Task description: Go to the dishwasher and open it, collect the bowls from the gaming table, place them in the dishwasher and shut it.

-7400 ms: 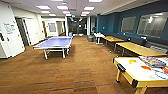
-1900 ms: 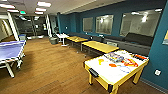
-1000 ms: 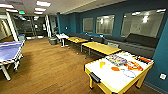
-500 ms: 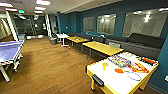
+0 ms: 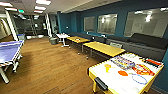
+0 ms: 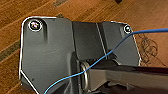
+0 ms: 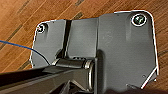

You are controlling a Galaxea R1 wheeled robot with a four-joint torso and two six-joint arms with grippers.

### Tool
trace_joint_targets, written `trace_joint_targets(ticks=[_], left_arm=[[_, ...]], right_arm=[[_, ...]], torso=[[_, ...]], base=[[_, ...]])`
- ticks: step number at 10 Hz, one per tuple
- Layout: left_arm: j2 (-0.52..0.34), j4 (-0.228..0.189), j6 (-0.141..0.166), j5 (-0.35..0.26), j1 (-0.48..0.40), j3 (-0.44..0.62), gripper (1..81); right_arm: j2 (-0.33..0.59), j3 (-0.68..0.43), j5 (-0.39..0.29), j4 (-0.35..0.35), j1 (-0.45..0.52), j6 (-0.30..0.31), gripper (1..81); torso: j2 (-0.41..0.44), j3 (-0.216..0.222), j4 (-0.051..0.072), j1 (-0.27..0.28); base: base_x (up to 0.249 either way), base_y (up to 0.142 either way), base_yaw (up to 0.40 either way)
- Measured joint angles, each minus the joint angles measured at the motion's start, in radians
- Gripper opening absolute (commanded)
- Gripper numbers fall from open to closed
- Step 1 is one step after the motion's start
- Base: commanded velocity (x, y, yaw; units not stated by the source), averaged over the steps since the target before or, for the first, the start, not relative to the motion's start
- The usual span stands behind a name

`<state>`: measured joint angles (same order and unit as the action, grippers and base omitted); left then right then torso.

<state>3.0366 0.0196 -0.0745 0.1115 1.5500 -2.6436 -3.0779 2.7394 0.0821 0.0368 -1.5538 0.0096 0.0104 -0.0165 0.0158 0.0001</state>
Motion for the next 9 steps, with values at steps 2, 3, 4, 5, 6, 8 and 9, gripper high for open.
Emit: trace_joint_targets(ticks=[2, 3, 4, 5, 6, 8, 9], left_arm=[[-0.001, 0.000, 0.000, 0.001, -0.001, -0.001, 81.1], [-0.001, 0.000, 0.000, 0.002, -0.001, -0.001, 81.1], [0.000, 0.000, 0.000, -0.001, 0.004, -0.001, 81.1], [0.002, 0.000, 0.000, 0.000, 0.002, -0.001, 81.1], [0.002, 0.000, 0.000, 0.001, -0.002, -0.001, 81.1], [0.000, 0.000, 0.000, 0.003, 0.002, -0.002, 81.1], [0.005, 0.000, 0.000, 0.000, 0.003, 0.000, 81.1]], right_arm=[[0.000, 0.000, 0.003, 0.000, 0.003, 0.000, 81.1], [0.000, 0.000, 0.002, 0.000, 0.002, 0.000, 81.1], [0.003, 0.000, 0.000, 0.000, -0.002, 0.000, 81.1], [0.002, 0.000, 0.000, 0.000, -0.001, 0.000, 81.1], [0.000, 0.000, 0.001, 0.000, 0.003, 0.000, 81.1], [0.000, 0.001, 0.000, 0.000, -0.002, 0.000, 81.1], [0.007, 0.004, -0.002, 0.000, -0.002, 0.000, 81.1]], torso=[[0.000, 0.000, 0.000, 0.000], [0.000, 0.000, 0.000, 0.000], [0.000, 0.000, 0.000, -0.001], [0.000, 0.000, 0.000, 0.000], [0.000, 0.000, 0.000, 0.000], [0.000, 0.000, 0.000, -0.001], [0.000, 0.000, 0.000, 0.000]], base=[[0.134, 0.074, 0.000], [0.134, 0.074, 0.000], [0.134, 0.074, 0.000], [0.134, 0.074, 0.000], [0.134, 0.074, 0.000], [0.135, 0.074, 0.000], [0.135, 0.074, 0.000]])
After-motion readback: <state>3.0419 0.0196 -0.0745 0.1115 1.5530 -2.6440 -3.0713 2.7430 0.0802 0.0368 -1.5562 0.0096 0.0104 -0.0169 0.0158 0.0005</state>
